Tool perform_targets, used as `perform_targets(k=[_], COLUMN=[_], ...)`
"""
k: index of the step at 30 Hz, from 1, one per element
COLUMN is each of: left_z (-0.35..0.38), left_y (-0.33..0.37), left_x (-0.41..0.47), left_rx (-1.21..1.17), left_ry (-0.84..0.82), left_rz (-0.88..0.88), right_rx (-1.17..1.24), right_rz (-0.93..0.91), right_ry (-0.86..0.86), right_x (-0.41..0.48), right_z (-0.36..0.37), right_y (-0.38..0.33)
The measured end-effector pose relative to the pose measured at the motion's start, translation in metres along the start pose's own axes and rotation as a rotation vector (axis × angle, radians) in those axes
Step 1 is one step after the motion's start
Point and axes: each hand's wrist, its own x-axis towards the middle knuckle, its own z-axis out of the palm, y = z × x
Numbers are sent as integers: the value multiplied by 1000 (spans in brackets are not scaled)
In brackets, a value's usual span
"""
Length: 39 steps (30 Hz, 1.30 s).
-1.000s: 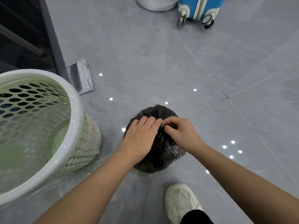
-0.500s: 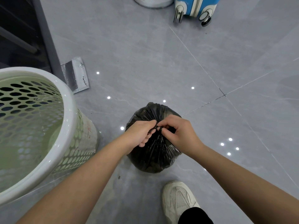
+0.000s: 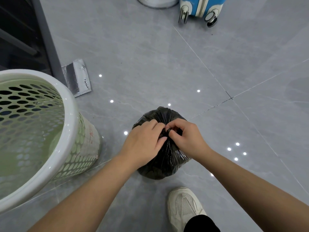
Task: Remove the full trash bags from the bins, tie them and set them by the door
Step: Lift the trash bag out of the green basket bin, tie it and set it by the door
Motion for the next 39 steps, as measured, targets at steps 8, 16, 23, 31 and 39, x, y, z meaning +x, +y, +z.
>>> perform_targets(k=[8, 16, 23, 31, 39], left_z=[0, -10, -11, -5, -12], left_y=[7, 6, 0, -1, 3], left_x=[14, 21, -1, 14, 16], left_rx=[-788, -1300, -312, -931, -1183], left_ry=[-183, -437, -146, -140, -138], left_rz=[-568, -937, -163, -529, -821], right_rx=[-57, -146, -129, -98, -108], right_rz=[-112, -235, -162, -138, -177], right_ry=[-38, -30, -2, -4, 76], right_x=[-5, -5, -1, 1, 1], right_z=[-1, 3, 0, 2, 1], right_y=[2, 4, 5, 3, 3])
